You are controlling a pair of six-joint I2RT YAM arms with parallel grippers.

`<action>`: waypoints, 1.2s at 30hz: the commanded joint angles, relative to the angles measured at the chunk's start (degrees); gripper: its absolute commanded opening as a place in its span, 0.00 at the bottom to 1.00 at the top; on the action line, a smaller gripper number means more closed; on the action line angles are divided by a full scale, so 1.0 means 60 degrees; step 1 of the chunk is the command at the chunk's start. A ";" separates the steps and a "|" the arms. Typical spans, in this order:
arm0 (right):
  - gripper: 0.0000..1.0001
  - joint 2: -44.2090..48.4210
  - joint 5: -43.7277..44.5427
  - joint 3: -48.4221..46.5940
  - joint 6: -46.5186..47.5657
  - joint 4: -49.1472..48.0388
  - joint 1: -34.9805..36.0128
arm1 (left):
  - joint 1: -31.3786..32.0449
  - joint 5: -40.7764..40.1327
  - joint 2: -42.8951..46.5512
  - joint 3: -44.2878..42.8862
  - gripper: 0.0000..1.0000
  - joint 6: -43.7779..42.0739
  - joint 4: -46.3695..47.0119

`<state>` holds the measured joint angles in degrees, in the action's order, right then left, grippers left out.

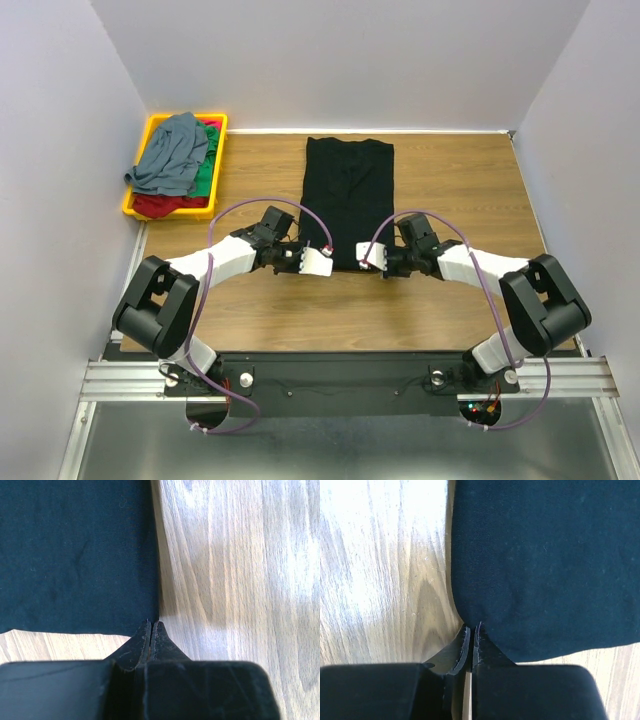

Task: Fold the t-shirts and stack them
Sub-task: Fold the tshirt

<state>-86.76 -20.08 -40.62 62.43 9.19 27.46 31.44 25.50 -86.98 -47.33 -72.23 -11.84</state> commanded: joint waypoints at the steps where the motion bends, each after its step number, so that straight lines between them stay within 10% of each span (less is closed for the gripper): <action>1: 0.01 0.0162 0.0519 0.0032 -0.0473 0.0328 0.0052 | 0.0033 0.0292 0.0155 -0.0066 0.00 -0.0091 -0.0151; 26: 0.01 0.6109 -0.1750 -0.1680 -0.1455 0.8337 0.1194 | 0.2434 0.1638 0.5486 -0.0035 0.00 0.2939 -0.4164; 36: 0.01 0.4665 -0.0523 -0.3732 -0.2043 0.7903 0.1180 | 0.2086 0.1536 0.5067 -0.1983 0.00 0.4085 -0.4533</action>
<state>-52.99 -27.73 -59.96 50.15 58.11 34.33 46.59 34.37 -53.47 -53.65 -50.00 -39.97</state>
